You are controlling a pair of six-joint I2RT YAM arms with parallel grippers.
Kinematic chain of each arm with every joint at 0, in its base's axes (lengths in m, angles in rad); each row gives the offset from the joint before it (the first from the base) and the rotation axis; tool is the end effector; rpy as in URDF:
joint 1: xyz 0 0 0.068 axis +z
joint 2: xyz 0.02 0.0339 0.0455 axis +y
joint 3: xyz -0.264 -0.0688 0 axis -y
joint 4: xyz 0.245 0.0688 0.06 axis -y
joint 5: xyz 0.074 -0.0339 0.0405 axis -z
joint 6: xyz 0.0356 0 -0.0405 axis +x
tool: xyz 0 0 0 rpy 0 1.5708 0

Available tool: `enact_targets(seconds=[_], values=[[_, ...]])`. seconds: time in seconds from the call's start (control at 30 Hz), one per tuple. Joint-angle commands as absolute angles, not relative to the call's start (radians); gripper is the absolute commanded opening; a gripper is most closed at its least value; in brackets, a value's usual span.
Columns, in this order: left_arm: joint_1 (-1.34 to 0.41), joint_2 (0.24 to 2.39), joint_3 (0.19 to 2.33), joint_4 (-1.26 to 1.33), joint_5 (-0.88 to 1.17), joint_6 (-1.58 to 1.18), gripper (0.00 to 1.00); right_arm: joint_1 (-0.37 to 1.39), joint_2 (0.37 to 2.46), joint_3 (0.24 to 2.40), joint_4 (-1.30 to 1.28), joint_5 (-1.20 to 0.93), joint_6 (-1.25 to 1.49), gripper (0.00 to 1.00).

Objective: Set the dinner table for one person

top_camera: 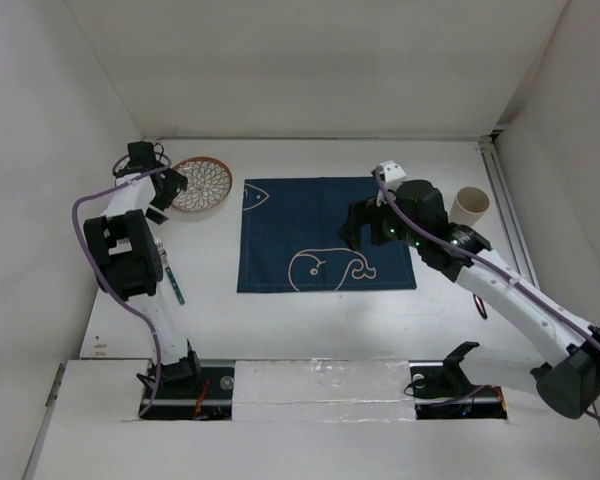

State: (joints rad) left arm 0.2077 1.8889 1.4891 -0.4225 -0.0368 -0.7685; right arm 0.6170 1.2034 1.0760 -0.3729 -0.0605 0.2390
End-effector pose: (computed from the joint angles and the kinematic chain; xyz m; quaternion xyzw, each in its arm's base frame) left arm 0.4167 0.0892 0.2439 -0.4424 0.8188 -0.0847 0.3560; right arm 0.2205 0.1591 0.3357 -0.1767 0.8415 0.2353 0.4530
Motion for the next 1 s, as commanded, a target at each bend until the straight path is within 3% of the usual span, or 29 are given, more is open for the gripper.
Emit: enact_targets(seconds=[0.0, 0.2, 0.27, 0.4, 0.6, 0.97], values=[[0.222, 1.955, 1.535, -0.409, 0.000, -0.752, 0.89, 0.626, 1.085, 1.077, -0.268, -0.156, 0.249, 1.00], [0.222, 2.066, 1.588, -0.394, 0.000, -0.752, 0.68, 0.626, 0.974, 1.077, -0.334, -0.156, 0.230, 1.00], [0.222, 2.101, 1.614, -0.394, 0.009, -0.752, 0.37, 0.626, 0.954, 1.066, -0.345, -0.156, 0.218, 1.00], [0.222, 2.134, 1.626, -0.394, 0.009, -0.761, 0.00, 0.617, 0.930, 1.046, -0.383, -0.115, 0.207, 1.00], [0.213, 2.086, 1.677, -0.397, 0.031, -0.781, 0.00, 0.583, 0.910, 1.037, -0.383, -0.150, 0.207, 1.00], [0.155, 1.692, 1.594, -0.158, 0.104, -0.801, 0.00, 0.565, 0.900, 1.026, -0.393, -0.159, 0.207, 1.00]])
